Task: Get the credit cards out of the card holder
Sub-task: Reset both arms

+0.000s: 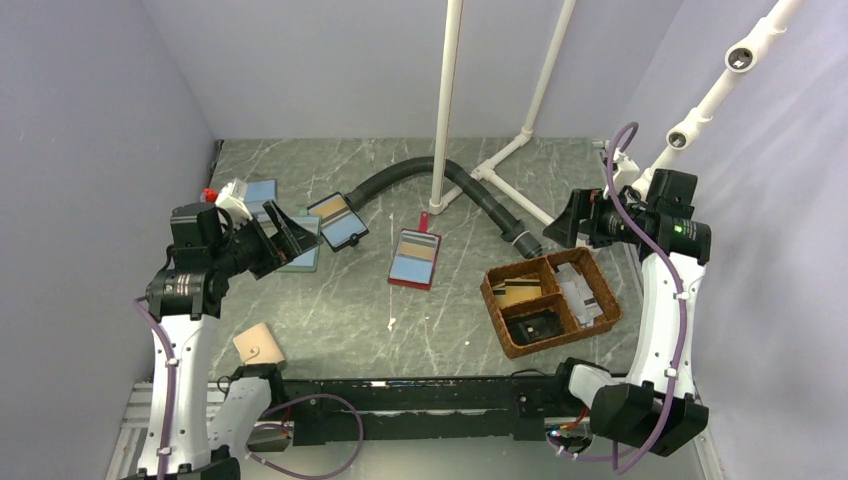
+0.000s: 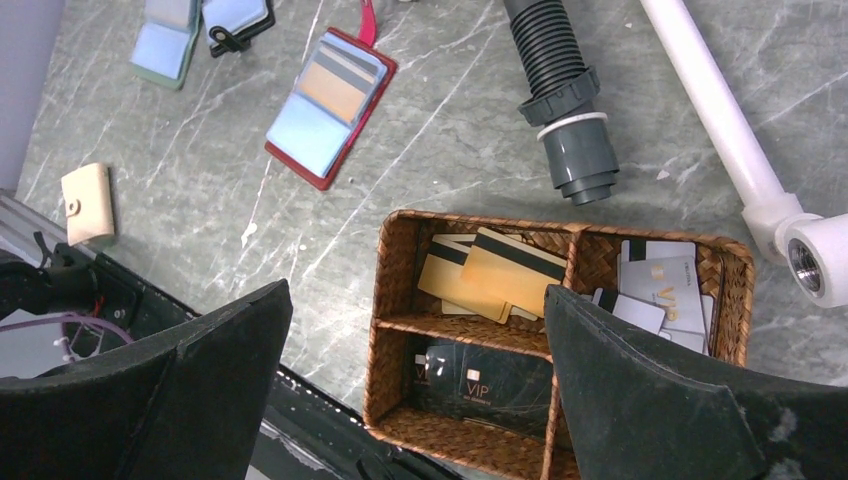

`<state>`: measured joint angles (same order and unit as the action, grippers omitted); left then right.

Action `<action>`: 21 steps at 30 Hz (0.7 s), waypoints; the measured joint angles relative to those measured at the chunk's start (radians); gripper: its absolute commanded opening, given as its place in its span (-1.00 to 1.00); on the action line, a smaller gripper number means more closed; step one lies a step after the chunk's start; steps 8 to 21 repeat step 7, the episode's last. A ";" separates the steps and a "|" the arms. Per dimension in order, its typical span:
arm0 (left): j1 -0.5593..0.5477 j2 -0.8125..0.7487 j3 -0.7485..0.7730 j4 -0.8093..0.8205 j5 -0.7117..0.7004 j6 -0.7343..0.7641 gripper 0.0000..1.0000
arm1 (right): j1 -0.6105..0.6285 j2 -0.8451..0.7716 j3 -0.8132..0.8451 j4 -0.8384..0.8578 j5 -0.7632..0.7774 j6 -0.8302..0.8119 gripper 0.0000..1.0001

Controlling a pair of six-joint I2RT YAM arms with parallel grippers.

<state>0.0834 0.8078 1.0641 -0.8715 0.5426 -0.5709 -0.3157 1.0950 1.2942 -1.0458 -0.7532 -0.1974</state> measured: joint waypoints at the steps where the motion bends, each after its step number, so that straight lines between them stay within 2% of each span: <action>1: 0.000 0.002 0.000 0.003 0.001 -0.002 0.99 | -0.002 0.001 0.000 0.000 -0.001 0.000 1.00; 21: -0.006 0.009 0.000 0.029 0.015 -0.021 0.99 | -0.006 0.005 0.000 0.000 -0.011 0.000 1.00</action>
